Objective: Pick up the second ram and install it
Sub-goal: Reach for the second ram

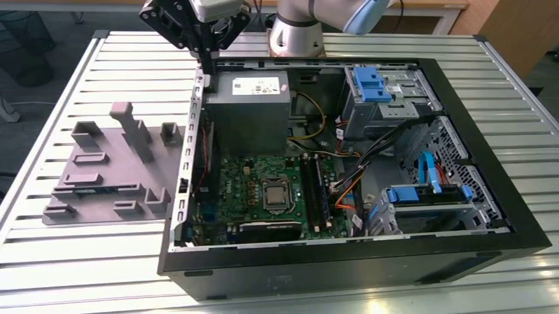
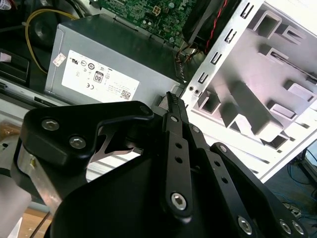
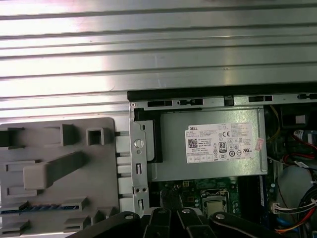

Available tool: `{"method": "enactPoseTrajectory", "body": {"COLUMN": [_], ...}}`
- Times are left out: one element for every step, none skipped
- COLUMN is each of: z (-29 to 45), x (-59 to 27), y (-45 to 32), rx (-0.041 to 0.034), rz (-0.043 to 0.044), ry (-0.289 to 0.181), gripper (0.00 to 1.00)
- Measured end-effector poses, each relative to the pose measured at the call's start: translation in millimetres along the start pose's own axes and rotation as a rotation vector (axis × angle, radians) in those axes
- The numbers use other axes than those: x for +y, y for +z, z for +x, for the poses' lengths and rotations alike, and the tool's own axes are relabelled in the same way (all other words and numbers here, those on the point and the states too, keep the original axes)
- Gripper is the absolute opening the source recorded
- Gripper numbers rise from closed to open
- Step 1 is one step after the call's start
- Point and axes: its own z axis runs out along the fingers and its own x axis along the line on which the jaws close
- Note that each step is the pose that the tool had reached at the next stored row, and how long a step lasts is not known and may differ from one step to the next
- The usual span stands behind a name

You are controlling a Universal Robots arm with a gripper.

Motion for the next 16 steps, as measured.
{"method": "enactPoseTrajectory", "body": {"z": [0.5, 1.0, 1.5, 2.0, 2.5, 3.1, 3.6, 4.1, 4.7, 5.2, 5.8, 6.4, 7.0, 7.6, 8.3, 8.9], "x": [0.0, -0.1, -0.1, -0.2, -0.2, -0.2, -0.3, -0.3, -0.4, -0.4, -0.4, -0.5, -0.5, -0.6, -0.6, -0.7], "y": [0.0, 0.0, 0.0, 0.0, 0.0, -0.1, -0.1, -0.1, -0.1, -0.1, -0.1, -0.1, -0.1, -0.2, -0.2, -0.2], "rx": [0.0000, 0.0001, 0.0000, 0.0000, 0.0000, 0.0000, 0.0000, 0.0000, 0.0000, 0.0000, 0.0000, 0.0000, 0.0000, 0.0000, 0.0000, -0.0001], "rz": [0.0000, 0.0000, 0.0000, 0.0000, 0.0000, 0.0001, 0.0000, 0.0000, 0.0000, 0.0000, 0.0000, 0.0000, 0.0000, 0.0000, 0.0000, 0.0000], "ry": [0.000, 0.000, 0.000, 0.000, 0.000, 0.000, 0.000, 0.000, 0.000, 0.000, 0.000, 0.000, 0.000, 0.000, 0.000, 0.000], "gripper": [0.11, 0.11, 0.11, 0.11, 0.11, 0.11, 0.11, 0.11, 0.11, 0.11, 0.11, 0.11, 0.11, 0.11, 0.11, 0.11]}}
